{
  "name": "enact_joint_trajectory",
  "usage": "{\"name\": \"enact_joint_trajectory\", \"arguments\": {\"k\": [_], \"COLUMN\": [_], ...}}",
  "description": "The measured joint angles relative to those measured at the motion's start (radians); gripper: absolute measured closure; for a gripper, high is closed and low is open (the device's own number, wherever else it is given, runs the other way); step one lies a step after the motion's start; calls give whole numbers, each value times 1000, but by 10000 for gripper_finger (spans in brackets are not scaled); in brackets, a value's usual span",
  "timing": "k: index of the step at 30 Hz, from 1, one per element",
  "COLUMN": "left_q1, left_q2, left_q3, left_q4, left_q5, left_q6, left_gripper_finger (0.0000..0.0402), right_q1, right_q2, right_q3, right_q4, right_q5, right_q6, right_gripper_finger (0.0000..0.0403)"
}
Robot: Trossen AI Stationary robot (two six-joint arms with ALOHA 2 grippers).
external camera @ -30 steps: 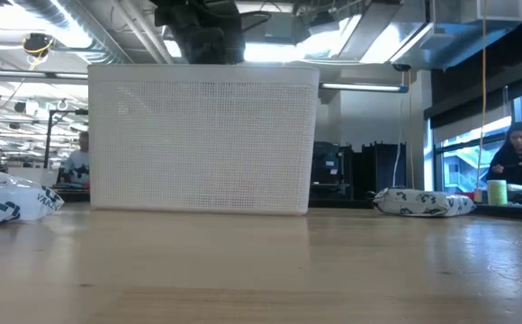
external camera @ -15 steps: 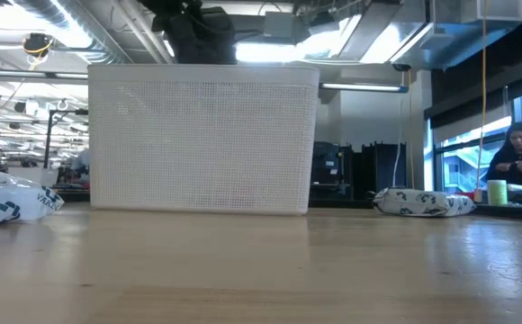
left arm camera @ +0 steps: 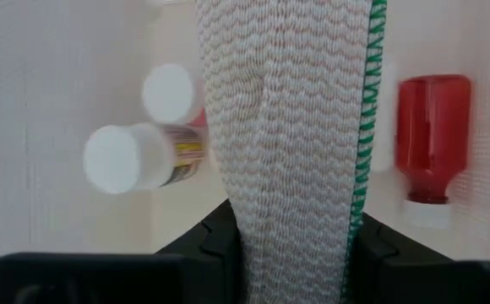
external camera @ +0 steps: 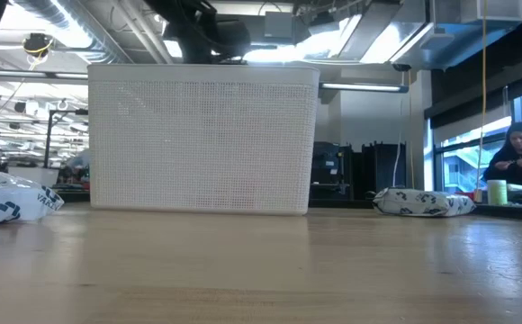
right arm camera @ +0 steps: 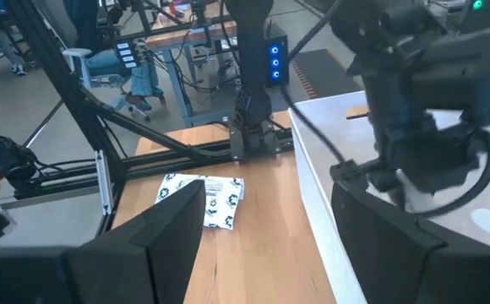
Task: Pick & place medical supplies in basket/bin
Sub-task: Put the white bandage into the white bin, then put the bottom mailer bag into the white bin
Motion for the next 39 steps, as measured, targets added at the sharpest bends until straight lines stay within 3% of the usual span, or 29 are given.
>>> {"name": "enact_joint_trajectory", "arguments": {"k": [18, 31, 39], "left_q1": [-64, -64, -64], "left_q2": [160, 123, 31], "left_q3": [0, 1, 1], "left_q4": [-21, -66, -85], "left_q5": [23, 29, -14], "left_q6": [-53, -78, -82], "left_gripper_finger": [269, 172, 156], "right_q1": [-2, -2, -2], "right_q2": [0, 0, 0], "right_q3": [0, 0, 0], "right_q4": [-8, -24, -31], "right_q5": [0, 0, 0], "right_q6": [0, -3, -6], "right_gripper_finger": [144, 144, 144]}}
